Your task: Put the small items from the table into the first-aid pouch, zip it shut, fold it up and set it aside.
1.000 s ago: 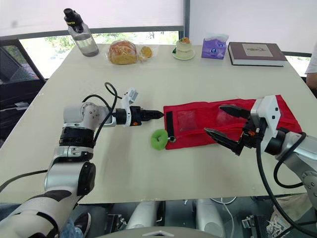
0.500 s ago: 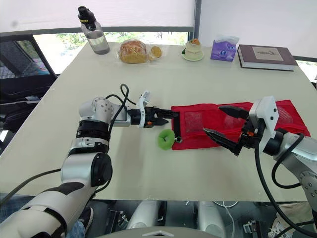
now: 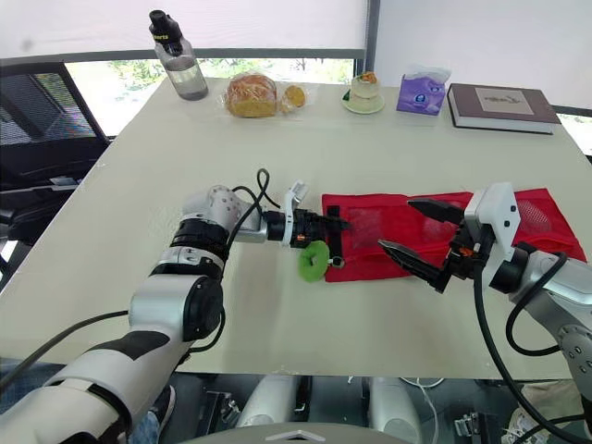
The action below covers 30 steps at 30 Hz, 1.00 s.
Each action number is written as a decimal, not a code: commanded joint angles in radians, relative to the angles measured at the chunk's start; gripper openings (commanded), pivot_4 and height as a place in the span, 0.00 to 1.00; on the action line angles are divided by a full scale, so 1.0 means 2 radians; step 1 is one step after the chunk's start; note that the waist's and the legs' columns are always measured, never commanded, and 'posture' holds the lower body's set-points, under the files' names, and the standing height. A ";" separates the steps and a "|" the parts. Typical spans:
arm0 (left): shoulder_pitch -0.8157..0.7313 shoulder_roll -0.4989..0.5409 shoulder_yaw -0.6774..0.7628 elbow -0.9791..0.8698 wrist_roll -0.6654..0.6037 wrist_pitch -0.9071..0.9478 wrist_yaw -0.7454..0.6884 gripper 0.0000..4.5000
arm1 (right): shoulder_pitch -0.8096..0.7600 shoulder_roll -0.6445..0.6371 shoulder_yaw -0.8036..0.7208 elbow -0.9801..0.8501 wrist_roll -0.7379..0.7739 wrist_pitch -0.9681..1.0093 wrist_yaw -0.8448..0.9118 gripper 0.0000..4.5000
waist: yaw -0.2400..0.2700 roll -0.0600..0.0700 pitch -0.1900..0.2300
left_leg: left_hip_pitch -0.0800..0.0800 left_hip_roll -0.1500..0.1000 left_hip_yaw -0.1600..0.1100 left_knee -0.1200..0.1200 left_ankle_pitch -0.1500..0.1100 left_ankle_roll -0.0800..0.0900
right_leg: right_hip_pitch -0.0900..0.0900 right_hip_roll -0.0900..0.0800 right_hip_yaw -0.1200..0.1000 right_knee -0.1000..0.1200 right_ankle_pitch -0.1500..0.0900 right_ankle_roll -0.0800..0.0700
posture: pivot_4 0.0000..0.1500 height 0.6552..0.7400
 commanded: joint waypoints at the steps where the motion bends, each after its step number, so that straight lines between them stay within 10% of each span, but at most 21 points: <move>1: 0.001 -0.007 -0.015 0.012 0.007 -0.004 -0.008 0.21 | -0.006 0.002 -0.002 -0.015 -0.001 -0.012 -0.003 1.00 | 0.000 0.000 0.000 | 0.000 0.000 0.000 0.000 0.000 0.000 | 0.000 0.000 0.000 0.000 0.000 0.000 | 1.00 1.00; 3: 0.000 -0.003 -0.016 0.014 0.007 -0.006 -0.011 0.01 | -0.007 0.004 -0.001 -0.015 0.000 -0.012 -0.003 1.00 | 0.000 0.000 0.000 | 0.000 0.000 0.000 0.000 0.000 0.000 | 0.000 0.000 0.000 0.000 0.000 0.000 | 1.00 1.00; 12: 0.003 0.025 -0.002 0.023 0.008 -0.014 -0.013 0.01 | -0.032 0.022 0.047 -0.017 -0.008 -0.008 -0.009 1.00 | -0.008 0.000 0.000 | 0.001 0.001 -0.001 0.000 0.001 0.001 | 0.000 0.000 0.001 0.001 0.000 0.001 | 1.00 1.00; 30: -0.016 0.029 0.080 0.072 -0.001 -0.049 0.068 0.01 | -0.242 0.142 0.391 0.252 -0.299 -0.109 0.100 1.00 | -0.019 0.000 0.000 | 0.003 0.002 0.000 0.000 0.001 0.001 | 0.000 0.001 0.001 0.001 0.000 0.000 | 1.00 1.00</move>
